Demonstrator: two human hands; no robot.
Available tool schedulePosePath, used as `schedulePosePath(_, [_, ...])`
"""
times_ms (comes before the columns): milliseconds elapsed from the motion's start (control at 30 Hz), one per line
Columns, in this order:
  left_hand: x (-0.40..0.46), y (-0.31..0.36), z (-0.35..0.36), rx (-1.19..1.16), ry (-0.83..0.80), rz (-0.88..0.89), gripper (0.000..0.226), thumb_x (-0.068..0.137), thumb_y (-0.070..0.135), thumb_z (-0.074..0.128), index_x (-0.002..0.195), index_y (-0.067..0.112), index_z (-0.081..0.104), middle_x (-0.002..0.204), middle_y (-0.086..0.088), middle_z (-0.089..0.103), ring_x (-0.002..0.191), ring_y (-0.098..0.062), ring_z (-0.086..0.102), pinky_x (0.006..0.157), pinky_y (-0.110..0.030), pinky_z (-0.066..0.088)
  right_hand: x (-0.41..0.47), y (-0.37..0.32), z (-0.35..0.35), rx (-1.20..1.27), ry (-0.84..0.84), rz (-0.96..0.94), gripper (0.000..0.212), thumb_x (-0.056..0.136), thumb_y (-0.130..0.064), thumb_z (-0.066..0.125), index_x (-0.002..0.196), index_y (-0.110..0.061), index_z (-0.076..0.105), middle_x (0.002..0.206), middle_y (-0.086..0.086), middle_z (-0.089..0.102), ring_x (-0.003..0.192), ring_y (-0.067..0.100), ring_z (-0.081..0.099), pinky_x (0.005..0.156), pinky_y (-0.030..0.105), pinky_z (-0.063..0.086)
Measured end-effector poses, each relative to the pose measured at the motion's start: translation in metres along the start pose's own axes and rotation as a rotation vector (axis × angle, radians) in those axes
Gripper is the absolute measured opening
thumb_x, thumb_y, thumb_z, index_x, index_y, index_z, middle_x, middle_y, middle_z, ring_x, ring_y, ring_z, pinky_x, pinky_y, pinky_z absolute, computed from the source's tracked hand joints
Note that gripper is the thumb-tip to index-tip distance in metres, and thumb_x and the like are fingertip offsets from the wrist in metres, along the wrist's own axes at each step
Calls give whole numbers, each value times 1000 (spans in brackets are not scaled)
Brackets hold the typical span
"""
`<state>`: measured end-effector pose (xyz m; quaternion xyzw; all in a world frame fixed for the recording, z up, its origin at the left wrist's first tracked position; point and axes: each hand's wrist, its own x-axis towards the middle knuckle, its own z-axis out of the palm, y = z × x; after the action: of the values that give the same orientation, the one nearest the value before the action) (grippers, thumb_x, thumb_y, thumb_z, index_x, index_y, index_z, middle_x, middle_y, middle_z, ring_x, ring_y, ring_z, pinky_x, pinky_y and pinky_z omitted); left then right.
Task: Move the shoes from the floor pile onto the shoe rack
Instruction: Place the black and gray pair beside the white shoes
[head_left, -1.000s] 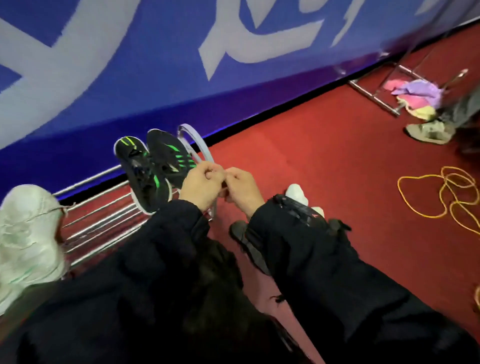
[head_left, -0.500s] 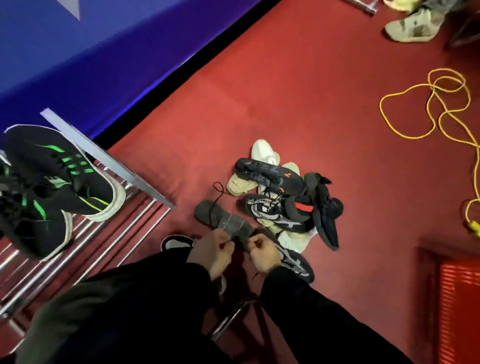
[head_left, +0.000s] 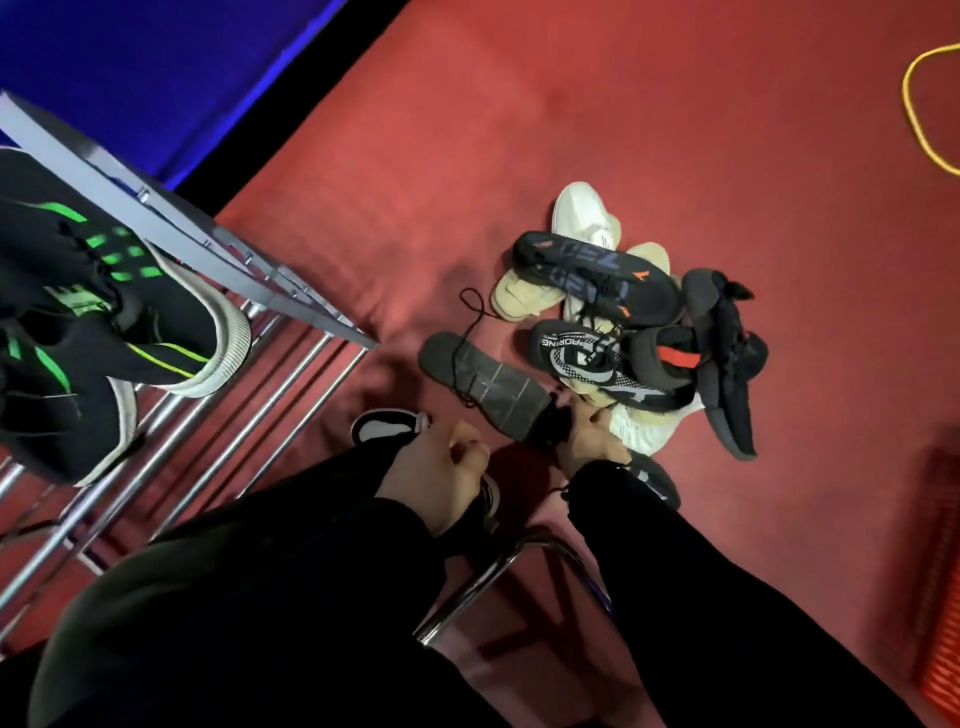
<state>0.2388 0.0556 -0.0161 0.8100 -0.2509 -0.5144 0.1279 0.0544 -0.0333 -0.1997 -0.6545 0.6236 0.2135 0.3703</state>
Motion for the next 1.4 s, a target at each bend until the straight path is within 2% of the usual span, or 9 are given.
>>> schedulePosePath(233, [-1,13,2,40,-3,-2,16,90,31,61,103,22,66,100,-3,72,100,-24,67,96,-37,49,-21,24,2,-371,-254,-63,56,99,-31,50,150,-14,31,149,11,47,132,30,53,101,41,49])
schedulePosePath(433, [-3,13,5,46,-39,32,23,93,31,59,112,20,65,124,3,67,121,-17,59,103,-29,43,-18,41,24,-214,-158,-12,82,87,-35,70,155,-28,25,153,7,32,125,35,58,95,46,50])
schedulePosePath(700, [1,17,3,90,-53,49,18,94,20,57,110,21,64,107,9,68,108,-9,62,99,-26,44,-27,30,10,-347,-8,-32,36,96,-33,57,129,-20,59,123,3,67,108,28,69,88,37,54])
schedulePosePath(900, [25,16,23,123,-109,76,77,60,82,65,120,36,58,118,10,67,112,-10,64,100,-37,51,-90,28,-21,182,391,-559,41,88,-17,50,124,-27,68,117,-7,64,99,14,68,84,28,57])
schedulePosePath(1033, [9,33,23,128,-160,36,63,62,51,74,119,28,60,105,3,74,99,-16,70,91,-33,54,-115,-11,-58,422,442,-857,24,100,-18,55,117,-16,72,126,0,62,117,9,60,100,18,47])
schedulePosePath(1167, [-1,42,3,-51,168,-77,47,75,44,56,107,11,68,102,-15,73,104,-34,66,86,-32,48,-84,-45,-61,896,543,-203,9,94,-16,55,101,-19,59,104,1,62,104,21,63,86,28,44])
schedulePosePath(1267, [-7,36,-15,-168,286,-89,41,78,40,57,107,13,68,96,-15,72,99,-35,65,82,-31,46,-34,-60,-57,1382,181,448,30,98,-40,56,100,-10,58,96,10,67,90,33,67,77,35,51])
schedulePosePath(1333, [-5,29,-21,-257,331,-62,52,66,46,51,104,14,68,91,-11,73,95,-35,67,89,-40,53,-8,-73,-53,1709,-144,530,52,97,-60,49,108,-11,58,91,9,65,74,25,62,63,33,52])
schedulePosePath(1400, [-4,25,-24,-326,343,-51,50,63,45,49,98,13,67,86,-10,72,91,-35,67,88,-48,54,12,-80,-46,1750,-204,516,55,99,-63,40,109,-12,59,81,7,67,56,21,62,48,25,51])
